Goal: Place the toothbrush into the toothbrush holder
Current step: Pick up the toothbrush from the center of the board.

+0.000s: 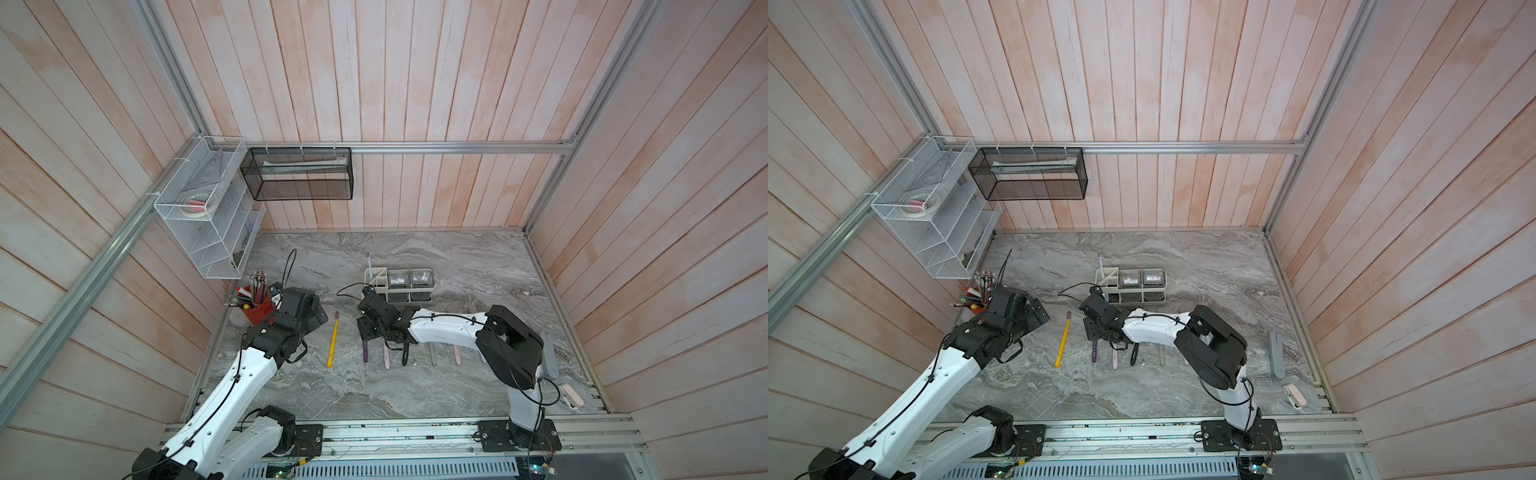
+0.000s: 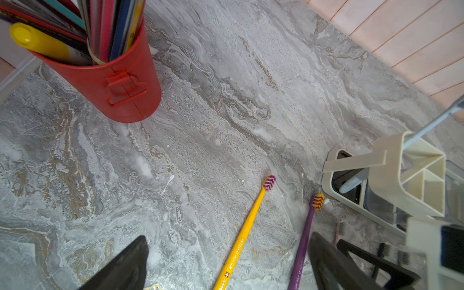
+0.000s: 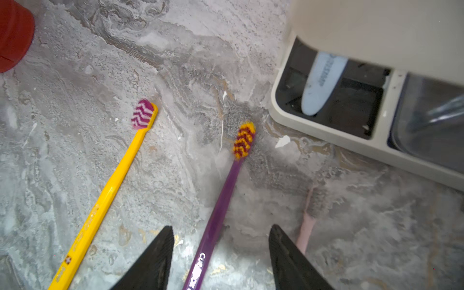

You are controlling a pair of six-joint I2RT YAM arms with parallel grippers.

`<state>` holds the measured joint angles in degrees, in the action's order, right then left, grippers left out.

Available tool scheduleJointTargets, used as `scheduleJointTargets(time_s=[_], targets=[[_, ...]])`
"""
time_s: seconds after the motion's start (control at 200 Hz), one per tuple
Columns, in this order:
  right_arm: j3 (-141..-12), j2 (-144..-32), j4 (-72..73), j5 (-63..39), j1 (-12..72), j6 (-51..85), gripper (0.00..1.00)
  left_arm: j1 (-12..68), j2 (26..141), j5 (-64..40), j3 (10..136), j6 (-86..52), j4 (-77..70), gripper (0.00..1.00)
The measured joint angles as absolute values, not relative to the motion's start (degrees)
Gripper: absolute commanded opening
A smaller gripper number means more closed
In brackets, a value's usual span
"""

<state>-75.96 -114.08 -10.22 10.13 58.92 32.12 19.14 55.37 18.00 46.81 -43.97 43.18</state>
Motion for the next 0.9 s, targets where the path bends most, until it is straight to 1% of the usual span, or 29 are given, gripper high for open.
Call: scheduleJointTargets(time_s=[0.585,0.685,0.77,0.895], targets=[[-81.73,-120.79,-13.28,11.77,59.05,31.24,0.55,18.26,55.27,17.56,46.81,-43.75,43.31,1.0],[-82.65,-121.51,-13.54,11.99,58.94,31.18,0.5,18.24,55.27,17.56,46.81,-43.75,43.31,1.0],[-82.89,-121.93,-13.52,12.05,58.78,31.27,0.49,18.15,55.27,17.56,46.78,-43.75,43.31,1.0],[-82.94,-122.04,-13.5,12.12,58.63,31.33,0.44,18.04,55.27,17.56,46.78,-43.72,43.31,1.0]])
